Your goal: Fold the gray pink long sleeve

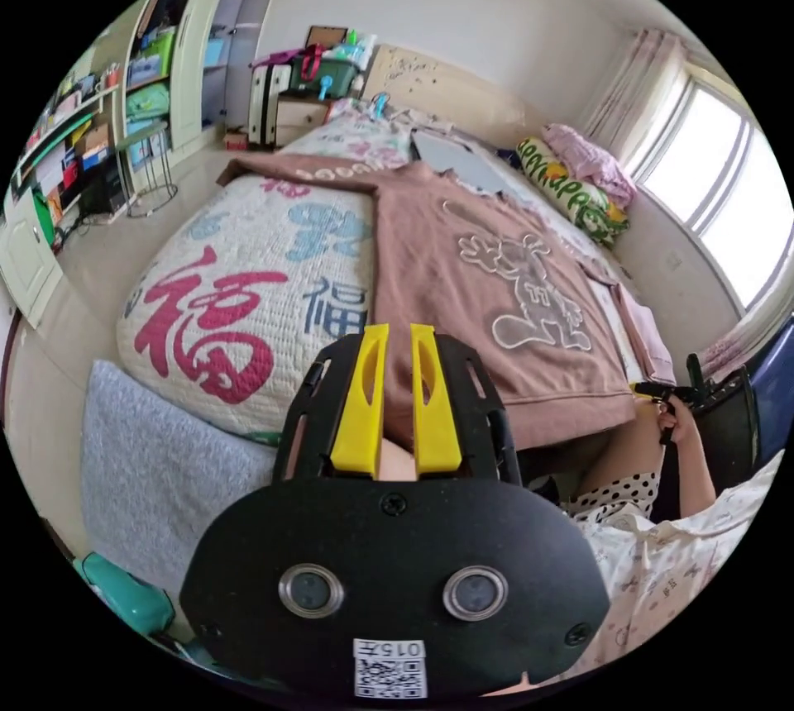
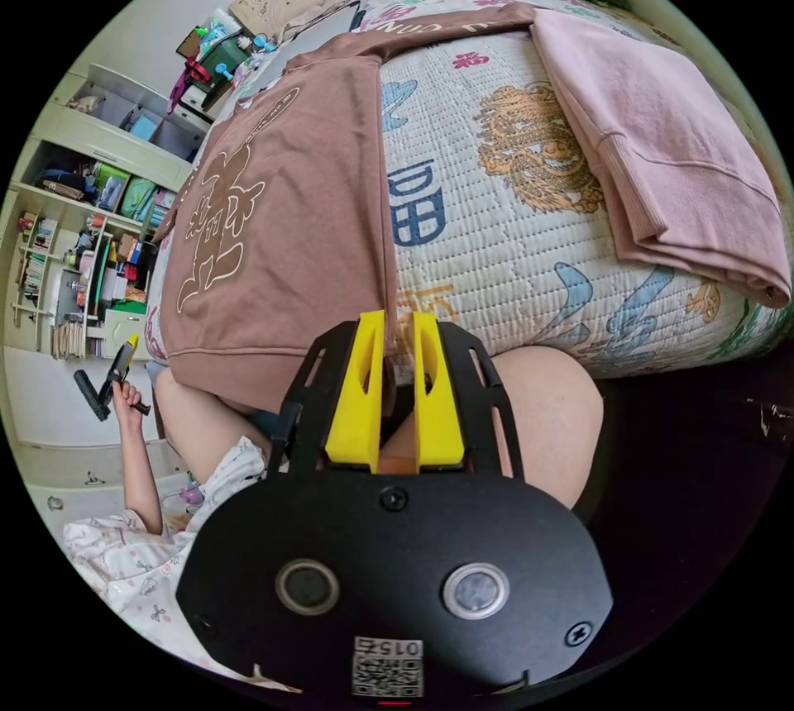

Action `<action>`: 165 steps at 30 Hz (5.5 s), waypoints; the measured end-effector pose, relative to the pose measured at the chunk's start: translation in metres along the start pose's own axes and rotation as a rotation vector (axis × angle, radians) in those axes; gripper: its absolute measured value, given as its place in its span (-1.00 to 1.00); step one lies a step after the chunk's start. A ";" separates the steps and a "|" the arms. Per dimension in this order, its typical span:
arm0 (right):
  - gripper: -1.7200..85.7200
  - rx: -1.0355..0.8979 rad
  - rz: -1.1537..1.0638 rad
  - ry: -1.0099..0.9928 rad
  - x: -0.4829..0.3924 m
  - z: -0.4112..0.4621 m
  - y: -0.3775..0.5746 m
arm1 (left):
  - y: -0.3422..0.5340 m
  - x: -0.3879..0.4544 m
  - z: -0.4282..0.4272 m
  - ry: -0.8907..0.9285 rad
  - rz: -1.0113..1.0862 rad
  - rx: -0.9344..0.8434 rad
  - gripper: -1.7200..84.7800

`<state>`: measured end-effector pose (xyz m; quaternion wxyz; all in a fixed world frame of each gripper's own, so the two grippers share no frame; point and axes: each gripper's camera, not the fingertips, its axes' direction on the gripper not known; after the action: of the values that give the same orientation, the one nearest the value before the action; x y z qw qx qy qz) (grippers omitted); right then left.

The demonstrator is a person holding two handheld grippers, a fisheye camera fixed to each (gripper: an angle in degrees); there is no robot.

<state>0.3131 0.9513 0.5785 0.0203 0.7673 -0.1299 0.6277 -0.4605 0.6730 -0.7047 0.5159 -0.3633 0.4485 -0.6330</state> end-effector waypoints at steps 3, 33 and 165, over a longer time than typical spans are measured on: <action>-0.81 -0.013 0.019 -0.031 0.006 -0.011 -0.005 | -0.024 0.033 -0.019 0.013 0.099 0.121 -0.83; -0.66 0.483 0.381 -0.483 0.097 -0.140 -0.209 | -0.210 0.373 0.191 0.174 0.735 -0.243 -0.75; -0.76 0.263 0.069 -0.933 0.000 -0.206 -0.395 | -0.096 0.377 -0.083 0.092 0.641 -0.101 -0.82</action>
<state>0.2048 1.3724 0.6736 -0.1582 0.9581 -0.0701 0.2283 -0.6457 0.3263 -0.6426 0.6495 -0.1998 0.5938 -0.4310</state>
